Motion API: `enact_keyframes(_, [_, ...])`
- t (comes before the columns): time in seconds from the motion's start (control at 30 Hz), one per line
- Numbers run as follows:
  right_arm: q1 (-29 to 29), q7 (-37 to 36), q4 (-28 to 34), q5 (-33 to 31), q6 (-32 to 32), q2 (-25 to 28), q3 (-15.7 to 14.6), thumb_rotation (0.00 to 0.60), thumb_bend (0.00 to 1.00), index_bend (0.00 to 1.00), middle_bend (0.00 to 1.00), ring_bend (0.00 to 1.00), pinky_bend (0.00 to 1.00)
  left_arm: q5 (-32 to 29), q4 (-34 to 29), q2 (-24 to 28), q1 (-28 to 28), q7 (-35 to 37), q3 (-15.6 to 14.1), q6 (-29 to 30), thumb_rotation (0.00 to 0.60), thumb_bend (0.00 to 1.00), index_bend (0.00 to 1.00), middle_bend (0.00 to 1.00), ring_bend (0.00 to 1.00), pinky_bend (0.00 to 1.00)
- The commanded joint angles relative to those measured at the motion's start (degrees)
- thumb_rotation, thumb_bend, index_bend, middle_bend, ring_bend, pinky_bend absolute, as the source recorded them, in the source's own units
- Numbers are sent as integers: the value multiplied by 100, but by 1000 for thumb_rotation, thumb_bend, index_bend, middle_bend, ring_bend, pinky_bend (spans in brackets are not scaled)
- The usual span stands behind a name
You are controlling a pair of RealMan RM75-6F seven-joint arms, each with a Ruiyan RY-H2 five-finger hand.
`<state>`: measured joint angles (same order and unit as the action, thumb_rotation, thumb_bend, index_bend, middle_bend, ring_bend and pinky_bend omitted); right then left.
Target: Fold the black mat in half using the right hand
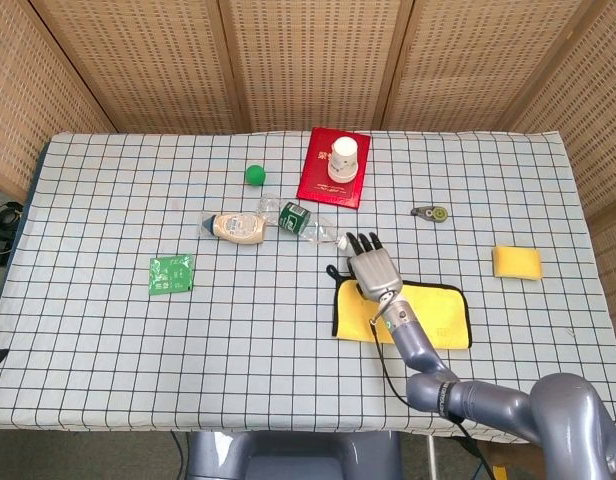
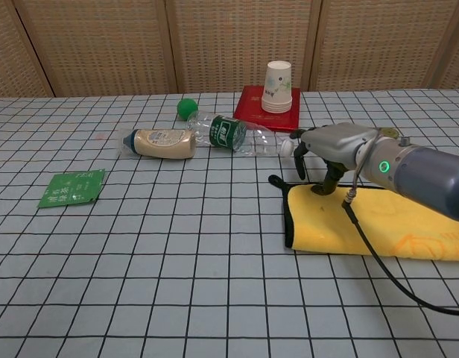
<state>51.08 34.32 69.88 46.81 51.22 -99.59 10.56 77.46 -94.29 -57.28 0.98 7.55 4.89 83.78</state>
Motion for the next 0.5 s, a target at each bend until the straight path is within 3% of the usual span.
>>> enact_keyframes(0.03, [-13,4,83,28,50,32,15,600,238,102,0,0,0,5,0,2,-4,12,-1,5,600,0,0,0,0,0])
enact_keyframes(0.2, [-107,-218,432,414,351,239,82,600,202,100,0,0,0,39,-15,6,-9,13,-15,18,600,0,0,0,0,0])
enact_keyframes(0.4, [-344,-553,1165,839,702,859,166,600,188,116,0,0,0,104,-38,10,-25,14,-39,58,600,0,0,0,0,0])
enact_keyframes(0.5, [-551,-821,1591,1109,901,1293,165,600,92,119,0,0,0,157,-57,11,-34,8,-59,86,600,0,0,0,0,0])
